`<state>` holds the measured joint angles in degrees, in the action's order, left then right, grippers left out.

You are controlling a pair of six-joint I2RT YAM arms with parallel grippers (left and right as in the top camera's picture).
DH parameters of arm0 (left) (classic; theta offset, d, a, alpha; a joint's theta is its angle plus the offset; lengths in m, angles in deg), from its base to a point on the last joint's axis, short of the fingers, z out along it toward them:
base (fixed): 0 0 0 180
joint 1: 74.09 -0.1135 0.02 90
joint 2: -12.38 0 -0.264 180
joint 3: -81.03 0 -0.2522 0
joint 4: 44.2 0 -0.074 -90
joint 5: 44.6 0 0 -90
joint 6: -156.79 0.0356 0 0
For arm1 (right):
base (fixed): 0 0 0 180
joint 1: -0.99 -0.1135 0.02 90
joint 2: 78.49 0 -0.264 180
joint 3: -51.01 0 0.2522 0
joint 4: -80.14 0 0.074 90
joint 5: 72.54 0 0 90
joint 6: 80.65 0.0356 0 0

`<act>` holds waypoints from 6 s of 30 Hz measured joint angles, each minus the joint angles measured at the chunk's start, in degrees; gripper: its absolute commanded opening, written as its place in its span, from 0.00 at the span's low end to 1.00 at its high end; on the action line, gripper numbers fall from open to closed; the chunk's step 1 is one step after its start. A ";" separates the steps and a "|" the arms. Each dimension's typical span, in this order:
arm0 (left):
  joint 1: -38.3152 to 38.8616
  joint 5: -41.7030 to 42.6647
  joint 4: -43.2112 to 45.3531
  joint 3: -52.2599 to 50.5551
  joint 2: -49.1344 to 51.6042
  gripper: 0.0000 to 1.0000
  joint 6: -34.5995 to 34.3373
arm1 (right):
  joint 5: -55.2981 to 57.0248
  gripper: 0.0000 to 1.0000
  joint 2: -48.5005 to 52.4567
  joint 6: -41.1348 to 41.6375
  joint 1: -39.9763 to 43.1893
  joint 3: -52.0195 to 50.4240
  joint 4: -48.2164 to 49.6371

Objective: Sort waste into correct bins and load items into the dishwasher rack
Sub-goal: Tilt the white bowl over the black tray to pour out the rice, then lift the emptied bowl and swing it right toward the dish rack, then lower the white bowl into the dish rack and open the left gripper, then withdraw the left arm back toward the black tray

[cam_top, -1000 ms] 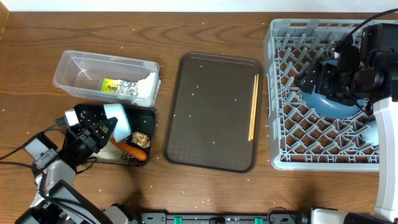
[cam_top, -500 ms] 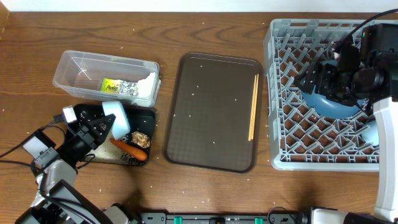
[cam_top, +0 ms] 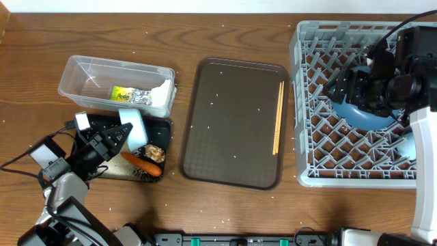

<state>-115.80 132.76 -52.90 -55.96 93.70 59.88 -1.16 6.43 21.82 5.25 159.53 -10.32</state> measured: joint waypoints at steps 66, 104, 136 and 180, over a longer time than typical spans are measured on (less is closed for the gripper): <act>54.14 -25.55 26.32 13.79 -0.55 0.06 -35.39 | 0.42 0.82 0.00 0.20 0.22 0.00 7.98; 77.57 -44.48 61.37 53.77 50.62 0.07 -71.43 | -0.90 0.84 0.00 7.93 15.45 -0.02 9.07; 65.53 -36.09 60.89 54.03 49.83 0.98 -75.32 | -0.90 0.84 0.00 7.91 15.45 -0.02 7.72; 67.45 -76.24 -57.31 54.95 20.74 0.98 -3.37 | -5.22 0.66 0.00 -0.61 2.62 -0.02 3.85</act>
<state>-48.35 56.52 -110.21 -1.01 114.44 56.51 -6.38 6.43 21.21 7.87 159.51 -6.48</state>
